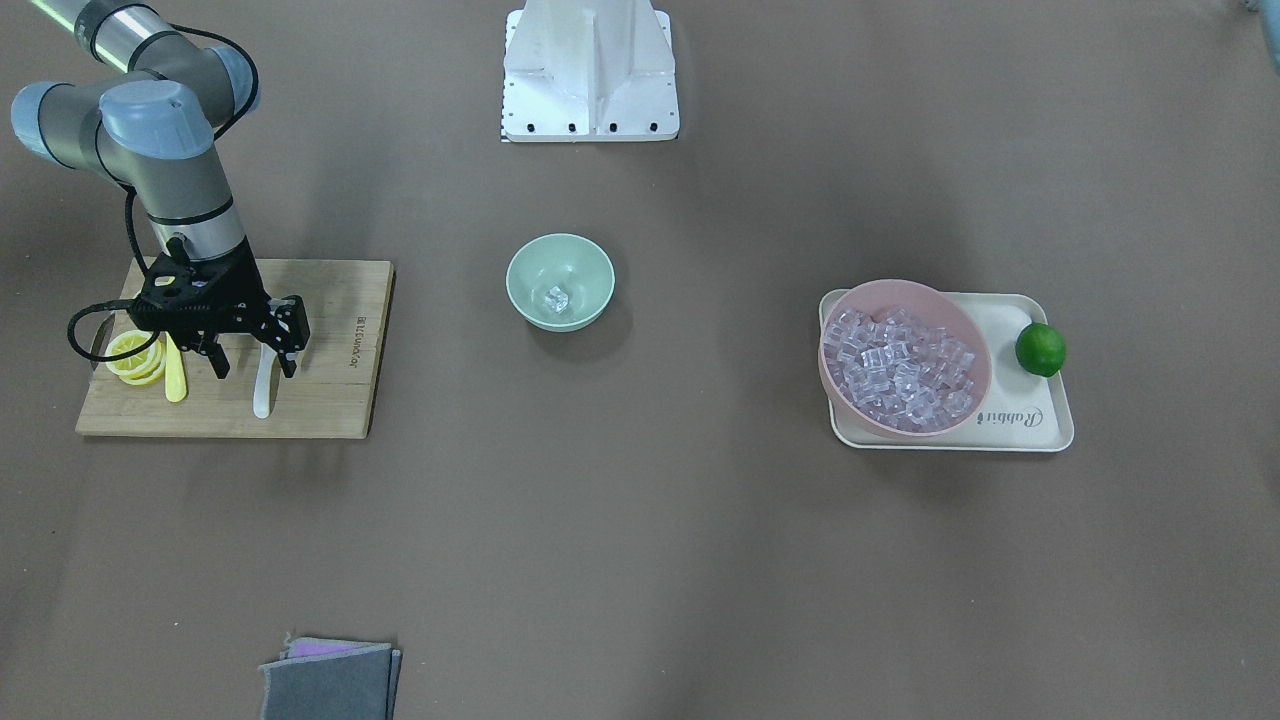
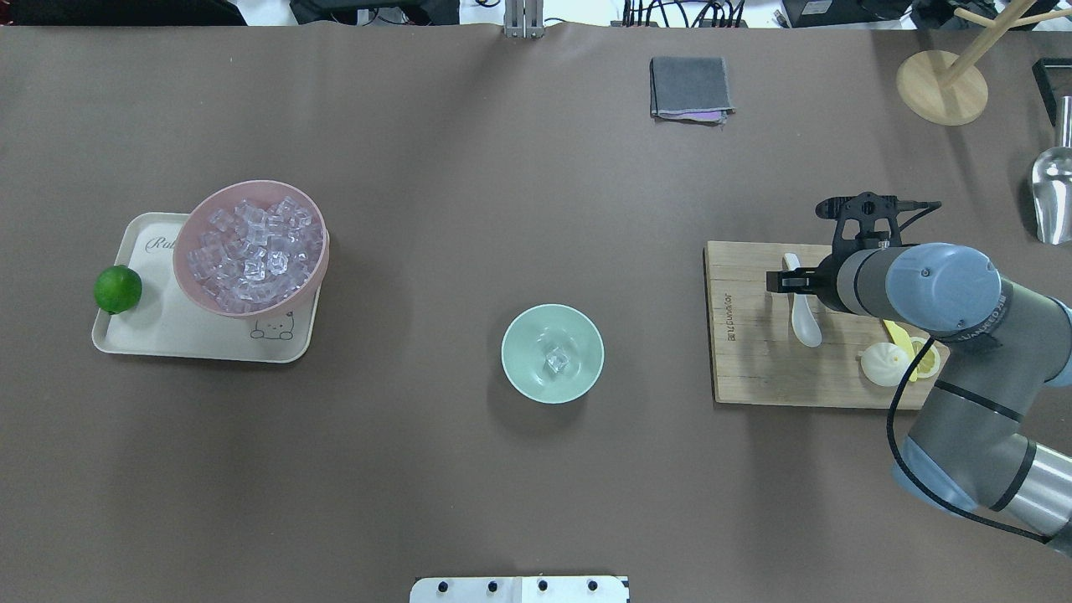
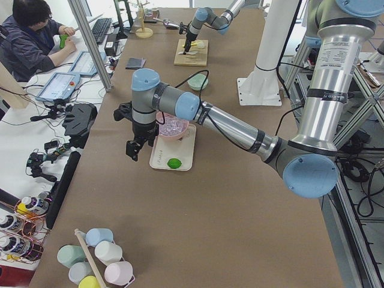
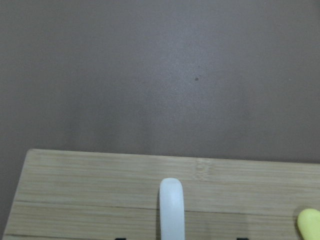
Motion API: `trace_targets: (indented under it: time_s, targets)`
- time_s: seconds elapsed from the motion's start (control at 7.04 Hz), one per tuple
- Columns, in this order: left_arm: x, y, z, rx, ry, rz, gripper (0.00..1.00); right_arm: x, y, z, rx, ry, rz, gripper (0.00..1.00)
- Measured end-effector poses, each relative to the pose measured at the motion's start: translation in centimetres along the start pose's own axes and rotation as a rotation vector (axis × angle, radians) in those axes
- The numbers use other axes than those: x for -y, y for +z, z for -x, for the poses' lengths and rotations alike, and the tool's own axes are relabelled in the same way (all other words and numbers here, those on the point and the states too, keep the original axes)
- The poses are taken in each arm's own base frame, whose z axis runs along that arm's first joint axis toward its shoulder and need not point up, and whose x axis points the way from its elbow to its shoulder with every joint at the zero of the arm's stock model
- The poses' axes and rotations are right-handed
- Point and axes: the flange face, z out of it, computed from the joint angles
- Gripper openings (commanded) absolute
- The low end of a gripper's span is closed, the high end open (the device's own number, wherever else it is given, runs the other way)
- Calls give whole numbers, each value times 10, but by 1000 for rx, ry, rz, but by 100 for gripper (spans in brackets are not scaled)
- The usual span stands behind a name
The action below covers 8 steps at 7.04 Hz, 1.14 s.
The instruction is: Put spoon and ice into bowl
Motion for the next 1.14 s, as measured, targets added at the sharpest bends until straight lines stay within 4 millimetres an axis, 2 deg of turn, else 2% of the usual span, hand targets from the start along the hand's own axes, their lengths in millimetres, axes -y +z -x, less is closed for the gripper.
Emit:
trace_targets:
  time_s: [0.14, 0.43, 0.57, 0.85, 1.14]
  targets:
    - [0, 0, 0, -1, -1, 0, 99, -3, 1, 2, 0, 21, -2, 43]
    - [0, 0, 0, -1, -2, 1, 99, -6, 1, 4, 3, 43, -4, 6]
    - [0, 0, 0, -1, -2, 0, 99, -7, 1, 5, 4, 46, -4, 0]
    - [1, 0, 0, -1, -2, -1, 99, -6, -1, 7, 8, 47, -8, 0]
    - [1, 0, 0, -1, -2, -1, 99, 0, -19, 20, 46, 51, -23, 0]
